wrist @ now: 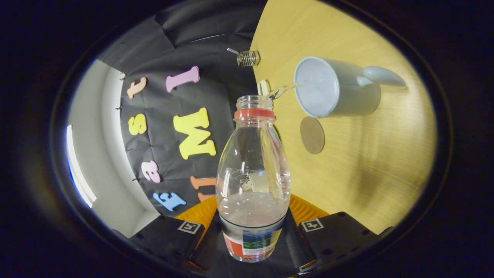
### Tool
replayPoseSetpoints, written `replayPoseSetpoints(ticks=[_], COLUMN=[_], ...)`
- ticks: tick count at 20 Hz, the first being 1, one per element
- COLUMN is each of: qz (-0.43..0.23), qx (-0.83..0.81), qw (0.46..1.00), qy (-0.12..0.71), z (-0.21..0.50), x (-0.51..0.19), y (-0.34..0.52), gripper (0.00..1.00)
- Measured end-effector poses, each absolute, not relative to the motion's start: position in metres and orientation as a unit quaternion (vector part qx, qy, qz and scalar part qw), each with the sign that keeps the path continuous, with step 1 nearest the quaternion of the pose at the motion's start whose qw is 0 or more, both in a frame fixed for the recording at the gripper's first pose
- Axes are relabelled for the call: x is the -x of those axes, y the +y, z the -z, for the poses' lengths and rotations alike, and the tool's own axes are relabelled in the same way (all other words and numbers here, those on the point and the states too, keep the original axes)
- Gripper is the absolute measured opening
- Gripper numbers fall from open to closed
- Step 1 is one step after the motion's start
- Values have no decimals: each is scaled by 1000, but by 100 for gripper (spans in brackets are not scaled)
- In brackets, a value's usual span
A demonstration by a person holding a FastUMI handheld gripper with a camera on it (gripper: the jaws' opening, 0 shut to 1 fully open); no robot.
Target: Take the bottle from table, then pour the juice into the cup, finally place the bottle on the coaster
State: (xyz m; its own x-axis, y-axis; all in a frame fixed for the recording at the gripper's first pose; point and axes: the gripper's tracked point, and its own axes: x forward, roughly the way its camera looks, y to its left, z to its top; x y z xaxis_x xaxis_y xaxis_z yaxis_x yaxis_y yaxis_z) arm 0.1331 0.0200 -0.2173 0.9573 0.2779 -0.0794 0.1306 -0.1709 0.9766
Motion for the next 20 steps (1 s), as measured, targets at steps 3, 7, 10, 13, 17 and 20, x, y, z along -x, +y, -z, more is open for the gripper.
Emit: replayPoseSetpoints(ticks=[3,7,10,13,17,20], qz=[-59,-58,-60,-60,-62,-58], qx=[-768,-777,-783,-782,-788,-789], qw=[623,612,604,606,599,599], qy=[135,134,135,134,127,124], z=[211,205,202,199,190,185], x=[-131,-131,-130,-135,-134,-137], y=[22,19,23,26,22,20], gripper=[79,80,80,80,79,79])
